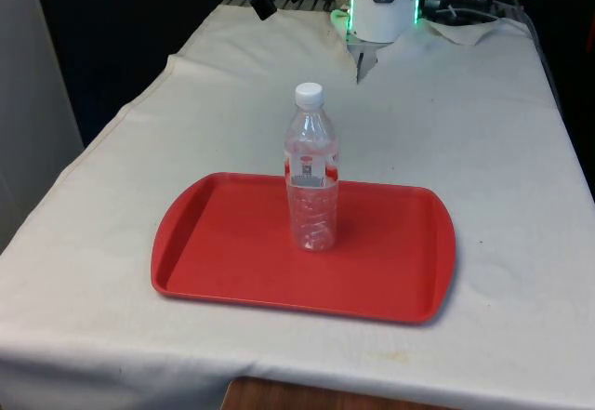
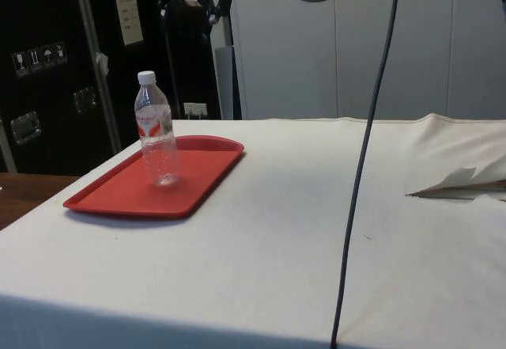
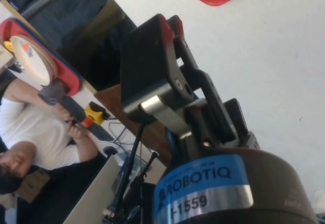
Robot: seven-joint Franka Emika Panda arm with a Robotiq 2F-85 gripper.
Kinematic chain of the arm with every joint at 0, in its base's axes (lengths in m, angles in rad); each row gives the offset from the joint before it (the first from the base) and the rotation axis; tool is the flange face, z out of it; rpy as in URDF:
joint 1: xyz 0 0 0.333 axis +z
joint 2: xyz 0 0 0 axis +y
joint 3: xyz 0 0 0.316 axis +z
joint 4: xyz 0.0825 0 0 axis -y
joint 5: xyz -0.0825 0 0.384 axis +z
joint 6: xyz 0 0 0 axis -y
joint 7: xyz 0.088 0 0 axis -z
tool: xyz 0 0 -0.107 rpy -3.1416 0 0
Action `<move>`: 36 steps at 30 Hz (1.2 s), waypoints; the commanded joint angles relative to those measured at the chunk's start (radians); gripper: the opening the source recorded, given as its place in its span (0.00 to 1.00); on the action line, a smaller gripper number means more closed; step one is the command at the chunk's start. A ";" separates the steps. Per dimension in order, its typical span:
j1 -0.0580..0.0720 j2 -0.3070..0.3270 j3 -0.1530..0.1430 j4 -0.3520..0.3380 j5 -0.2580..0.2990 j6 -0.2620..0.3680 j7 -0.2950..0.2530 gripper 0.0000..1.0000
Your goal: Place the bottle upright on the tray.
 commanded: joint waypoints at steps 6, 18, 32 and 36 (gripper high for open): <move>0.015 -0.017 -0.002 -0.008 -0.036 0.022 -0.009 1.00; 0.030 -0.039 0.001 -0.010 -0.091 0.022 -0.020 1.00; 0.037 -0.077 0.020 -0.020 -0.171 0.021 -0.024 1.00; 0.037 -0.087 0.026 -0.023 -0.188 0.021 -0.024 1.00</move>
